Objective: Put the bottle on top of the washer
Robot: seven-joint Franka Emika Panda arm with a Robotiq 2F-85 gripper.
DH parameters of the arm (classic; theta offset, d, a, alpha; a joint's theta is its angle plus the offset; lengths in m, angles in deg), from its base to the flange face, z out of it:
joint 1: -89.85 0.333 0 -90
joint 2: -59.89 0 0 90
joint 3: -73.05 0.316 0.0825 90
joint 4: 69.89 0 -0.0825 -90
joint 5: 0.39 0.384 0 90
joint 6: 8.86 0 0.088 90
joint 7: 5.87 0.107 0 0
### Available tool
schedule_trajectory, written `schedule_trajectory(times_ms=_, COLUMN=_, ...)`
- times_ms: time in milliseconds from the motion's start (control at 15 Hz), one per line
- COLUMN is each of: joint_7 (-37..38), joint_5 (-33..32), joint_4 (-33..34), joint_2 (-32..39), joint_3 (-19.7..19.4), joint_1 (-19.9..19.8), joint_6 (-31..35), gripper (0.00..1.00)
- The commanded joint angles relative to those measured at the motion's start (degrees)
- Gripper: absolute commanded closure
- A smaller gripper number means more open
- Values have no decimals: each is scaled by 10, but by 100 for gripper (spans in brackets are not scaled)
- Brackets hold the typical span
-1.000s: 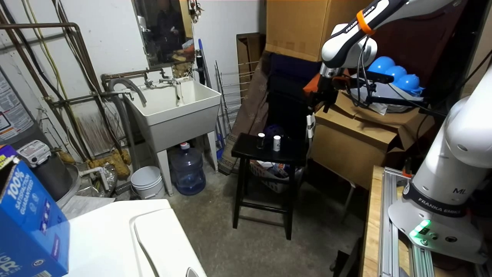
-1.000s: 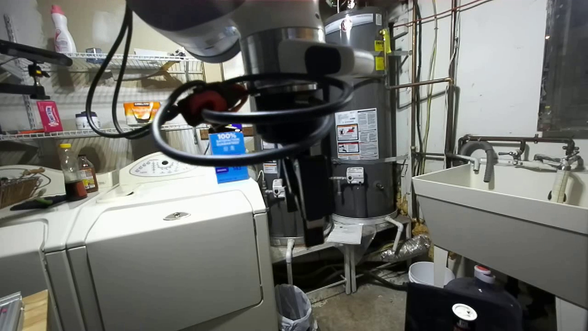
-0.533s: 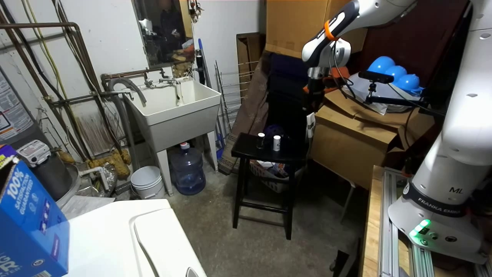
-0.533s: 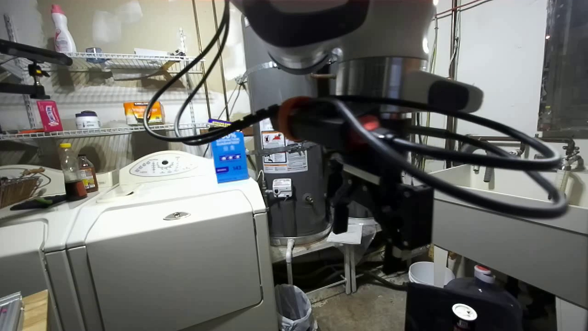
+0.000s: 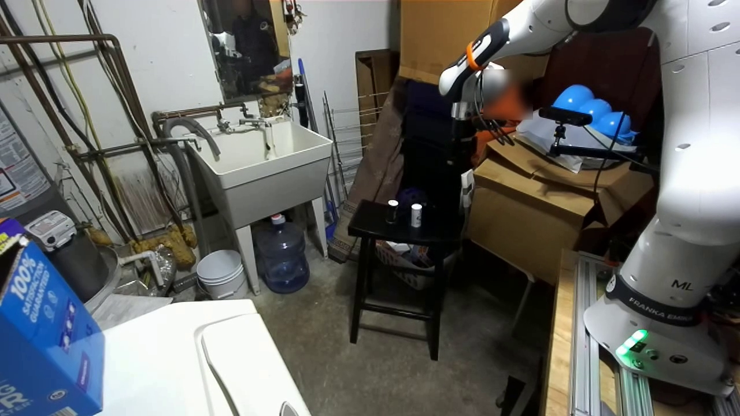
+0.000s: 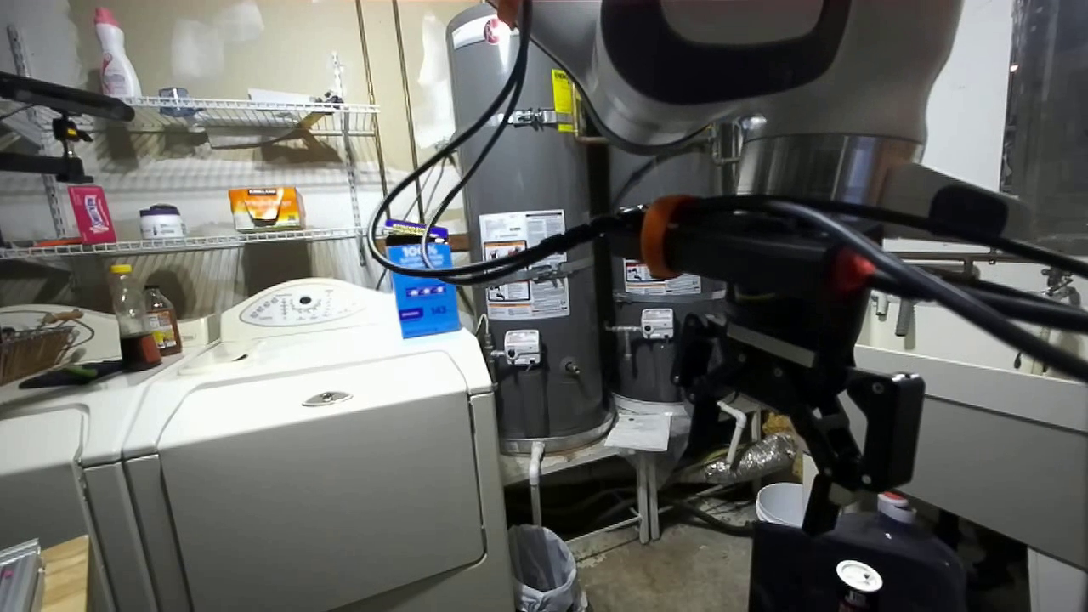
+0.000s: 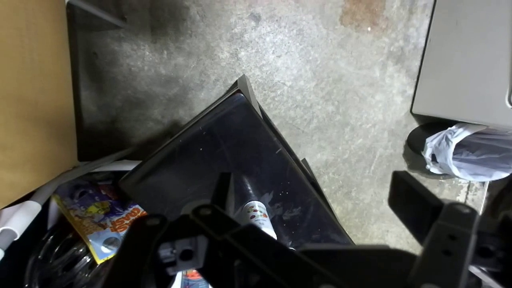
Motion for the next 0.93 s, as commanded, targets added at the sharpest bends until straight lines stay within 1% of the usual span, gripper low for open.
schedule_trajectory(times_ms=0, joint_7=30, joint_5=-9, joint_4=-36, joint_2=-31, joint_3=15, joint_1=-16, joint_6=43, gripper=0)
schedule_trajectory(times_ms=67, joint_7=41, joint_5=-11, joint_4=-48, joint_2=-36, joint_3=13, joint_1=-13, joint_6=67, gripper=0)
schedule_trajectory(times_ms=133, joint_7=91, joint_5=-34, joint_4=-42, joint_2=-16, joint_3=2, joint_1=2, joint_6=109, gripper=0)
schedule_trajectory(times_ms=200, joint_7=116, joint_5=-43, joint_4=-31, joint_2=5, joint_3=2, joint_1=5, joint_6=124, gripper=0)
schedule_trajectory(times_ms=267, joint_7=140, joint_5=-56, joint_4=-15, joint_2=29, joint_3=3, joint_1=7, joint_6=130, gripper=0)
schedule_trajectory(times_ms=400, joint_7=177, joint_5=-62, joint_4=17, joint_2=76, joint_3=13, joint_1=5, joint_6=141, gripper=0)
schedule_trajectory(times_ms=533, joint_7=194, joint_5=-40, joint_4=56, joint_2=127, joint_3=36, joint_1=-8, joint_6=153, gripper=0)
schedule_trajectory(times_ms=867, joint_7=241, joint_5=-42, joint_4=179, joint_2=243, joint_3=50, joint_1=-27, joint_6=150, gripper=0)
